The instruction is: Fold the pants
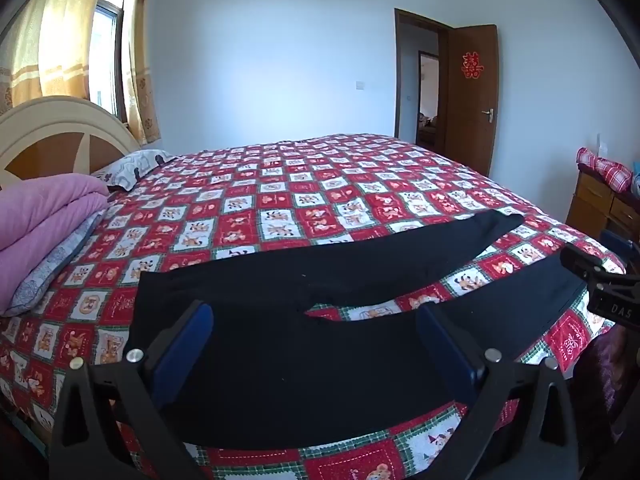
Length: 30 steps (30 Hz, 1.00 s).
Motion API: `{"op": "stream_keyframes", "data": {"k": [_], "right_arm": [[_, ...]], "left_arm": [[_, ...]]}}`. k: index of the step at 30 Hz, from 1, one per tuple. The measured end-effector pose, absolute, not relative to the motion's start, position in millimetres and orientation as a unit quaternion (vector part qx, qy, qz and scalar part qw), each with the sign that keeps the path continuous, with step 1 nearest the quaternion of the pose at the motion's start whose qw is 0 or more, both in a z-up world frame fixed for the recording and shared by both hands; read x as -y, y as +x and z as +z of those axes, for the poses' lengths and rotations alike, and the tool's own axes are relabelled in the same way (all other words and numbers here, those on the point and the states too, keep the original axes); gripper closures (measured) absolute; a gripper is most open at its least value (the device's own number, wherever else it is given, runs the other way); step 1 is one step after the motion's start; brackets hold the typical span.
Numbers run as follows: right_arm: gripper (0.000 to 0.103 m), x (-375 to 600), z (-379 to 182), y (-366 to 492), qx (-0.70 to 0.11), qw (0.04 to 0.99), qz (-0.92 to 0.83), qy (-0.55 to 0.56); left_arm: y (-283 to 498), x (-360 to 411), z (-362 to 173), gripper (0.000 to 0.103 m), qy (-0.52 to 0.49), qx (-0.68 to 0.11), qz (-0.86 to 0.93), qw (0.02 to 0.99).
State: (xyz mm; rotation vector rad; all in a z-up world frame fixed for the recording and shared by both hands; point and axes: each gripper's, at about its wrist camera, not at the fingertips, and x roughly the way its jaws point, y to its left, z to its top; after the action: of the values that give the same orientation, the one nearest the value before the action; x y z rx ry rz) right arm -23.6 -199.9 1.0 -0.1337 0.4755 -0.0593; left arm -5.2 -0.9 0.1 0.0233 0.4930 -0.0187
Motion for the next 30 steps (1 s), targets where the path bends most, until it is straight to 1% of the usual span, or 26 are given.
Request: {"op": "stream_keyframes", "data": {"k": [2,6,9,16,30], "right_arm": [[0.001,200.7,0.3,-23.5,-0.236,0.969,-0.028,-0.067],[0.001,201.5,-1.8,-23.2,-0.235,0.970,-0.027,-0.058],[0.001,198.0,-4.2,-22.7,-0.238,0.969,-0.022,-0.058],[0.001,195.2,-5.1,-29.0,-0.228,0.971,-0.022,-0.070],[0.001,202.3,-9.9,-24.5,-0.241,0.968,-0.025,-0.062]], "left_arm": [[-0.6,10.2,0.0,0.000,0.025,-0.261,-0.002,0.965],[-6.1,-2.8,-4.1,0.000,-0.021,-0.254,-0.001,0.967],[-4.6,-0.4,-2.7,0.000,0.000,-0.252,0.012,0.968],[-13.4,5.2,0.5,0.000,0.008,-0.232,0.021,0.973],[-16.8,16.2,-4.0,0.000,0.021,-0.233,0.021,0.972]]}}
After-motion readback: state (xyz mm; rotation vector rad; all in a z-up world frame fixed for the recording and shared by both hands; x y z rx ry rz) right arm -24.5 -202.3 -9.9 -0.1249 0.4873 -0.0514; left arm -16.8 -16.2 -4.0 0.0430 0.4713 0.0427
